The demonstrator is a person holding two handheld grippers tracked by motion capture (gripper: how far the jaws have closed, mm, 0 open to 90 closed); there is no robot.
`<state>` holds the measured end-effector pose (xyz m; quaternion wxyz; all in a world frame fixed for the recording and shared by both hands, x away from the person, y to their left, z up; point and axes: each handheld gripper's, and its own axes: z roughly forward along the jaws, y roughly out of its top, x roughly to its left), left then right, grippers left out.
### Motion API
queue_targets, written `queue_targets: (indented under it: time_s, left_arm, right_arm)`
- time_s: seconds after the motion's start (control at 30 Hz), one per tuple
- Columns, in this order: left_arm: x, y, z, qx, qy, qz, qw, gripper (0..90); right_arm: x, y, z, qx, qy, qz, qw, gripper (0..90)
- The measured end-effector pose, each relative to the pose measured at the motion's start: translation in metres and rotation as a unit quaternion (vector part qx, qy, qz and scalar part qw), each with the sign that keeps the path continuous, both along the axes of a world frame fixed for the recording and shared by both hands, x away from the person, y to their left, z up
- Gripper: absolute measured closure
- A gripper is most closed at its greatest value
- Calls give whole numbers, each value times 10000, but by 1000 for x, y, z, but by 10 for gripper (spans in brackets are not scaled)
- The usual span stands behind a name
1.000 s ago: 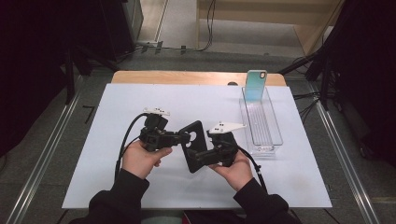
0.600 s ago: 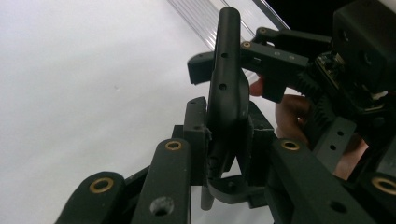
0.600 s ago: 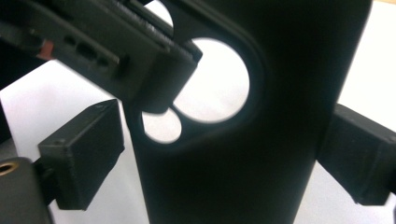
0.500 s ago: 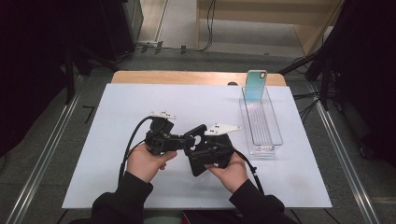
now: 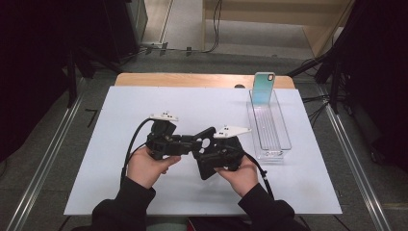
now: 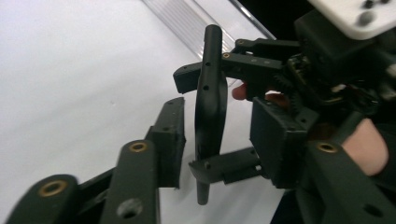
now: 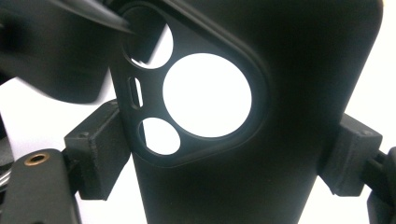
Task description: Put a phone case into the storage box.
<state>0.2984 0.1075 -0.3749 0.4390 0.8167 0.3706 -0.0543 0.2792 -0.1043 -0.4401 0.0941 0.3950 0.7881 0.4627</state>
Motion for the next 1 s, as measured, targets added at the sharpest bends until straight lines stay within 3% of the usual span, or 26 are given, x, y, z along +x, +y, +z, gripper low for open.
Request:
queue_targets:
  time_s: [0.2,0.27,0.4,0.57,0.73,0.9,1.0]
  left_arm:
    - [2,8,3,-118,14,-141,9998,415]
    - [4,9,1,-59,139,-242,9996,379]
    - [3,13,-1,-30,1,-354,9994,345]
    - [2,19,-6,165,-226,-418,9987,329]
    - [3,28,-18,242,-222,-502,9982,329]
    - [3,40,-32,353,-262,-426,9981,329]
    - [1,49,-40,424,-359,-520,9971,329]
  right_arm:
    - [6,-9,-1,27,59,-32,10000,139]
    - [8,-14,0,51,60,-41,10000,139]
    - [12,-21,3,47,65,-59,10000,139]
    - [15,-30,7,128,87,-84,9998,139]
    - [19,-37,11,165,112,-22,9998,138]
    - [22,-42,15,204,108,84,9997,139]
    - [23,-44,17,242,105,170,9995,138]
